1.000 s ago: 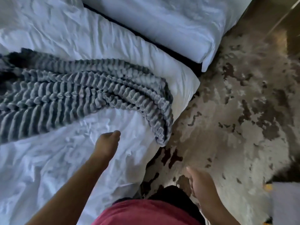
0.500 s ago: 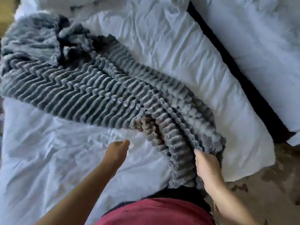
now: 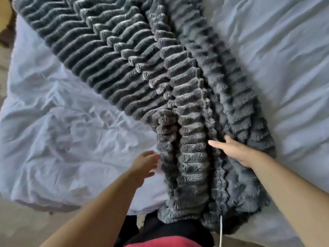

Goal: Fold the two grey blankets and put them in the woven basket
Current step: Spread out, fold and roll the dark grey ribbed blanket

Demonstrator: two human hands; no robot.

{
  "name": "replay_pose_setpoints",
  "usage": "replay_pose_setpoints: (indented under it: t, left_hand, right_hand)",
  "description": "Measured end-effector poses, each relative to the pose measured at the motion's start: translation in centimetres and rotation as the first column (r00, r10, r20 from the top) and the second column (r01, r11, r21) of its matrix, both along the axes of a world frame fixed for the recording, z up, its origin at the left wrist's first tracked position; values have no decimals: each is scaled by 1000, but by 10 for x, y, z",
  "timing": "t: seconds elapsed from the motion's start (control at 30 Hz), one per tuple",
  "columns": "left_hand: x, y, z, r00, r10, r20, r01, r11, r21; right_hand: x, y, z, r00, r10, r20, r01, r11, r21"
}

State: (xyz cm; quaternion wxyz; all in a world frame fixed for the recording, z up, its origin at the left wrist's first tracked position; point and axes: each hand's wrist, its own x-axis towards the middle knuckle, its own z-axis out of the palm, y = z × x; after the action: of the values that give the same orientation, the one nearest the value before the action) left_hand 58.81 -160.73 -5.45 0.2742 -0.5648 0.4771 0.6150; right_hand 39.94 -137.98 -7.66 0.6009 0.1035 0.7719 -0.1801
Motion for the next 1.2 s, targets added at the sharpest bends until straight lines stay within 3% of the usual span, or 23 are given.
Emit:
replay_pose_setpoints:
  t: [0.07, 0.17, 0.23, 0.3, 0.47, 0.67, 0.87, 1.0, 1.07, 1.13, 1.2]
  left_hand:
    - [-20, 23, -11, 998, -53, 26, 51, 998, 46]
    - [-46, 43, -25, 964, -255, 74, 259, 965, -42]
    - [-56, 44, -33, 872, -469, 137, 486, 862, -144]
    - [-60, 36, -45, 771, -612, 176, 637, 739, -219]
    - [-65, -3, -61, 523, -803, 285, 848, 455, -274]
    - [-73, -15, -39, 579, -785, 221, 810, 523, -266]
    - [-36, -31, 4, 844, -517, 141, 527, 751, -398]
    - [-2, -36, 21, 857, -498, 131, 437, 569, -697]
    - [11, -24, 28, 850, -522, 73, 440, 625, -645]
    - [28, 3, 29, 822, -568, -32, 492, 738, -461]
    - [47, 43, 26, 730, -676, -97, 614, 712, -341]
  right_hand:
    - [16, -9, -13, 991, 130, -12, -130, 991, 9]
    - [45, -21, -24, 945, 266, -192, -249, 962, 111]
    - [55, -23, -26, 889, 275, -365, -218, 957, 191]
    - [59, -21, -24, 859, 196, -474, -127, 976, 174]
    - [55, -8, -20, 857, 20, -515, 42, 993, 109]
    - [66, 3, 3, 872, 45, -488, 13, 993, 115]
    - [87, -10, 53, 743, -74, -665, 213, 968, 131]
    - [129, -12, 50, 919, -15, -395, 138, 949, 285]
    - [158, 2, 41, 954, 61, -293, 54, 927, 371]
    - [183, 20, 36, 942, 156, -298, -42, 933, 359]
    - [200, 36, 37, 932, 180, -315, -93, 958, 271]
